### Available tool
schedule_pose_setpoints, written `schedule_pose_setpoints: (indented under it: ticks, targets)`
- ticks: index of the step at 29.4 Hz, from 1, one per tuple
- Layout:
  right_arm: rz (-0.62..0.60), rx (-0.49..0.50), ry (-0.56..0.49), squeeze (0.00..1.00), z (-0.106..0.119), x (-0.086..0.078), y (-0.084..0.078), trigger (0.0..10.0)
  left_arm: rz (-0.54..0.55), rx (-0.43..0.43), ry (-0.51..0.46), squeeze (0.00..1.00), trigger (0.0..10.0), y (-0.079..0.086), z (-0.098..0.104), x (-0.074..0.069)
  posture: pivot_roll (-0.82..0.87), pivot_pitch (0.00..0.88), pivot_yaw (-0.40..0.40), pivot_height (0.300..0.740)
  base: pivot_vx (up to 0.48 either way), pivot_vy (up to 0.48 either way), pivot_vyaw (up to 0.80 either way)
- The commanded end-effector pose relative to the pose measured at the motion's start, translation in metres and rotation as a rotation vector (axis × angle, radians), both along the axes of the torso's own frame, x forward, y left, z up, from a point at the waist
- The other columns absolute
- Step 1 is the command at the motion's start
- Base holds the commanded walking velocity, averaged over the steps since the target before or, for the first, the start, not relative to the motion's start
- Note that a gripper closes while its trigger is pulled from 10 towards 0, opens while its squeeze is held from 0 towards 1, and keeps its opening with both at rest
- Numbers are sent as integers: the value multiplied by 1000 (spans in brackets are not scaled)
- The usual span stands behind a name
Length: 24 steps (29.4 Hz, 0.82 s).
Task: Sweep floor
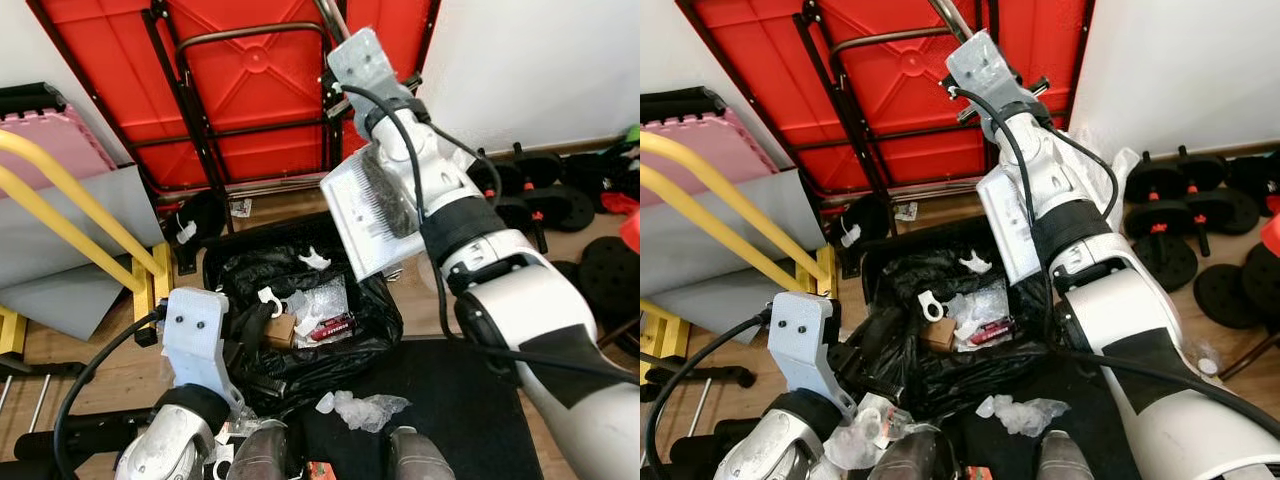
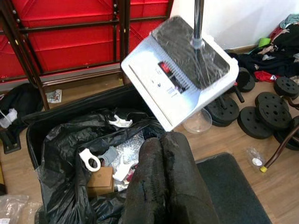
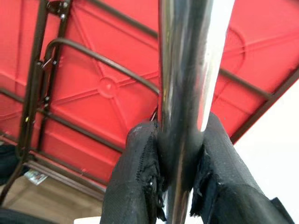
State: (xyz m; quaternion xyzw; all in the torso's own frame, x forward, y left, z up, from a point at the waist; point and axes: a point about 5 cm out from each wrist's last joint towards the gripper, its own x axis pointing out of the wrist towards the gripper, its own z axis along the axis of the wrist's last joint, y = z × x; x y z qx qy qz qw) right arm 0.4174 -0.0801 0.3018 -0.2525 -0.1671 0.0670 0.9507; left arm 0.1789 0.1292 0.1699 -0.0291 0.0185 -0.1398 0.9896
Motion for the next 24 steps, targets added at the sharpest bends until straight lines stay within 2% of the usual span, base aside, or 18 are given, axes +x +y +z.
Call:
schedule_pose_setpoints:
  ticks: [1,4,6,7,9,11,12,13,14,16,18,20,21,24]
  targets:
    - [28,44,-73,0,16,-2,1,10000,4,10,29,0,10000,0,-4,-2,-42,273,-8,740,0,0,0]
    - [25,59,-61,0,13,-1,-2,10000,4,10,29,0,10000,0,-4,-1,-42,273,-8,740,0,0,0]
    - [22,113,-25,0,6,1,-14,10000,5,9,29,0,10000,0,-4,0,-49,267,-6,740,0,0,0]
    - [22,113,-25,0,6,1,-14,10000,5,9,29,0,10000,0,-4,0,-49,267,-6,740,0,0,0]
    - [68,246,26,0,-2,0,-28,10000,13,0,35,0,10000,1,-5,3,-56,251,-9,740,0,0,0]
    - [68,246,26,0,-2,0,-28,10000,13,0,35,0,10000,1,-5,3,-56,251,-9,740,0,0,0]
    - [90,294,38,0,-5,-1,-31,10000,16,-4,37,0,10000,1,-6,4,-55,248,-10,740,0,0,0]
    - [90,294,38,0,-5,-1,-31,10000,16,-4,37,0,10000,1,-6,4,-55,248,-10,740,0,0,0]
    - [186,415,78,0,-11,-6,-32,10000,57,-3,54,0,10000,5,-8,7,-56,221,-18,740,0,0,0]
    - [186,415,78,0,-11,-6,-32,10000,57,-3,54,0,10000,5,-8,7,-56,221,-18,740,0,0,0]
    - [349,564,118,0,-25,-27,-37,10000,127,-6,79,0,10000,13,-12,12,-74,185,-18,740,0,0,0]
    - [349,564,118,0,-25,-27,-37,10000,127,-6,79,0,10000,13,-12,12,-74,185,-18,740,0,0,0]
    - [413,607,133,0,-32,-40,-38,10000,154,-10,89,0,10000,18,-15,14,-77,173,-17,740,0,0,0]
    - [442,632,148,0,-38,-49,-39,10000,177,-15,98,0,10000,22,-17,16,-82,159,-15,740,0,0,0]
